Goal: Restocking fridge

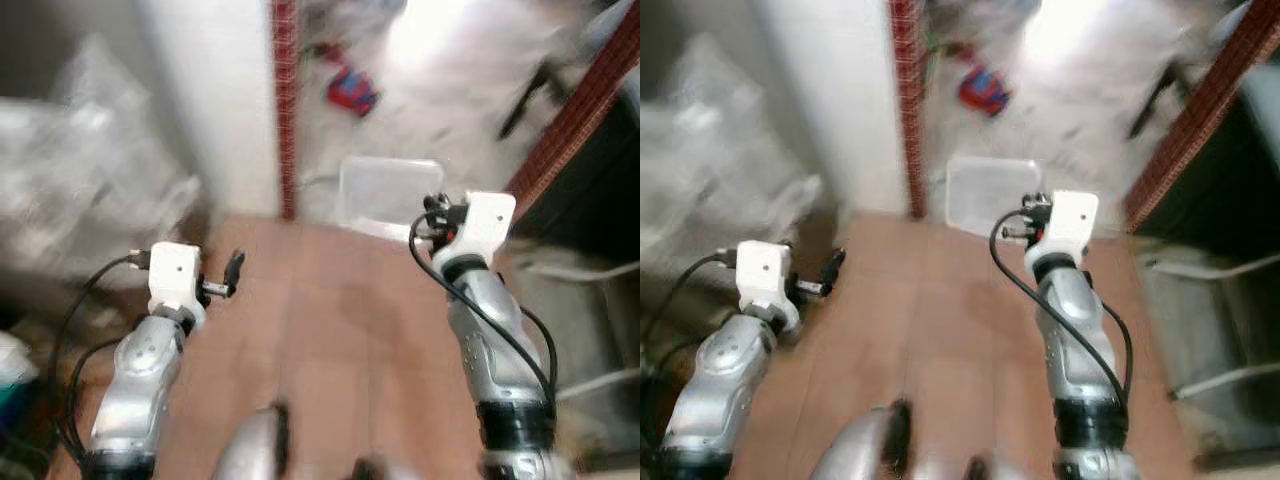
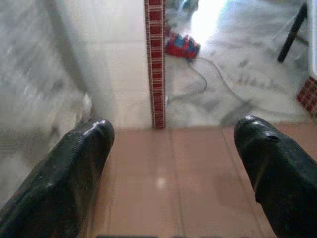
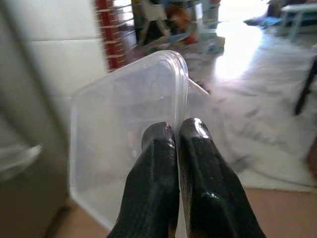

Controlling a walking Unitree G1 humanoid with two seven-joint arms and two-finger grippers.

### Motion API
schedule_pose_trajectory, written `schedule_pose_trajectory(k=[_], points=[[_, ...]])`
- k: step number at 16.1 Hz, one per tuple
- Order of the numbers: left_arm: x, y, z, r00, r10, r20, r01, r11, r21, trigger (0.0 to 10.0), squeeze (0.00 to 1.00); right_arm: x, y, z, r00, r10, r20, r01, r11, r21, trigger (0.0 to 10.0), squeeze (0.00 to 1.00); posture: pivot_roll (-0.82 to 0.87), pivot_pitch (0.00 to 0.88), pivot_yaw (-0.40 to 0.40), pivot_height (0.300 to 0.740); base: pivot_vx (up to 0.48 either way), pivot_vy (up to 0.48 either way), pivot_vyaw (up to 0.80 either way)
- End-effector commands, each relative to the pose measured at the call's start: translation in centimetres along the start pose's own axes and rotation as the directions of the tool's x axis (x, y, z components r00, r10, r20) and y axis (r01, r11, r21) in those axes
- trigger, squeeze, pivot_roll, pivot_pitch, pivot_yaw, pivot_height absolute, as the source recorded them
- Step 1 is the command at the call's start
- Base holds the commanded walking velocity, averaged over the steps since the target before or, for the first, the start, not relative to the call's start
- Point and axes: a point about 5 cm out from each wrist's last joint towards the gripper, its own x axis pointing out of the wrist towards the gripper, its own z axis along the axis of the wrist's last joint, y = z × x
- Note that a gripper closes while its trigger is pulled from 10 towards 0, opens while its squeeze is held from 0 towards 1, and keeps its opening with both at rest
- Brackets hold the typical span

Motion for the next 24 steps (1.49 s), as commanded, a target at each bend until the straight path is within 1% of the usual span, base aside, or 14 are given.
schedule_pose_trajectory(k=[1,4,5,7,9,11,14,17,19,20,21,22,23,24], points=[[-0.1,0.1,0.2,1.0,-0.001,0.024,0.001,1.0,0.006,10.0,0.0,-0.2,-0.5,0.0,1.0,-0.017,0.002,0.017,1.0,0.004,10.0,0.0,0.05,0.073,-0.011,0.74,0.0,0.0,0.0],[0.0,0.3,0.2,1.0,0.01,0.023,-0.01,1.0,0.001,10.0,0.0,-0.1,-0.5,0.1,1.0,-0.021,0.006,0.021,1.0,0.007,10.0,0.0,0.05,0.072,-0.011,0.74,0.0,0.0,0.0],[0.0,0.4,0.2,0.999,0.027,0.027,-0.028,1.0,0.01,10.0,0.0,-0.1,-0.5,0.1,1.0,-0.024,0.008,0.024,1.0,0.012,10.0,0.0,0.05,0.072,-0.011,0.74,0.0,0.0,0.0],[0.1,0.5,0.1,0.998,0.048,0.03,-0.048,0.999,-0.005,10.0,0.0,-0.1,-0.6,0.2,0.999,-0.034,0.016,0.033,0.999,0.02,10.0,0.0,0.05,0.072,-0.009,0.74,0.0,0.0,0.0],[0.2,0.9,0.2,0.997,0.066,0.039,-0.066,0.998,0.008,10.0,0.0,0.0,-0.7,0.2,0.999,-0.039,0.02,0.039,0.999,0.027,10.0,0.0,0.05,0.07,-0.007,0.74,0.0,0.0,0.0],[0.4,1.3,0.3,0.995,0.093,0.046,-0.095,0.995,0.037,10.0,0.0,0.0,-0.7,0.3,0.999,-0.044,0.023,0.042,0.998,0.049,10.0,0.0,0.05,0.067,-0.005,0.74,0.0,0.467,0.0],[0.5,1.9,0.3,0.988,0.146,0.057,-0.149,0.988,0.046,10.0,0.0,0.1,-0.7,0.2,0.999,-0.042,0.024,0.041,0.998,0.05,10.0,0.0,0.05,0.067,-0.004,0.74,0.0,0.48,0.0],[0.5,2.0,0.1,0.985,0.166,0.051,-0.168,0.984,0.049,10.0,0.0,0.0,-0.5,0.4,0.999,-0.035,0.034,0.034,0.999,0.043,10.0,0.0,0.05,0.069,-0.004,0.74,0.0,0.48,0.0],[0.5,2.1,0.1,0.984,0.17,0.056,-0.173,0.983,0.057,10.0,0.0,0.0,-0.5,0.4,0.999,-0.028,0.036,0.028,0.999,0.026,10.0,0.0,0.05,0.07,-0.004,0.74,0.0,0.48,0.0],[0.5,2.2,0.1,0.98,0.188,0.065,-0.192,0.98,0.061,10.0,0.0,0.0,-0.3,0.5,0.999,-0.017,0.043,0.016,1.0,0.015,10.0,0.0,0.05,0.072,-0.005,0.74,0.0,0.39,0.0],[0.5,2.3,0.2,0.977,0.199,0.069,-0.203,0.977,0.058,10.0,0.0,0.0,-0.2,0.5,0.999,-0.014,0.045,0.014,1.0,0.015,10.0,0.0,0.05,0.072,-0.005,0.74,0.0,0.33,0.45],[0.5,2.4,0.4,0.975,0.203,0.089,-0.211,0.973,0.088,10.0,0.0,0.0,-0.1,0.5,0.999,-0.013,0.045,0.013,1.0,0.014,10.0,0.0,0.05,0.073,-0.006,0.74,0.0,0.0,0.72],[0.4,2.5,0.4,0.974,0.204,0.094,-0.213,0.972,0.102,10.0,0.0,0.0,-0.1,0.4,0.999,-0.011,0.045,0.01,1.0,0.017,10.0,0.0,0.05,0.073,-0.007,0.74,0.0,0.0,0.47],[0.3,2.9,0.4,0.969,0.223,0.102,-0.232,0.968,0.092,10.0,0.0,-0.1,-0.1,0.4,0.999,-0.01,0.044,0.009,1.0,0.021,10.0,0.0,0.05,0.073,-0.006,0.74,0.0,0.0,0.0]])
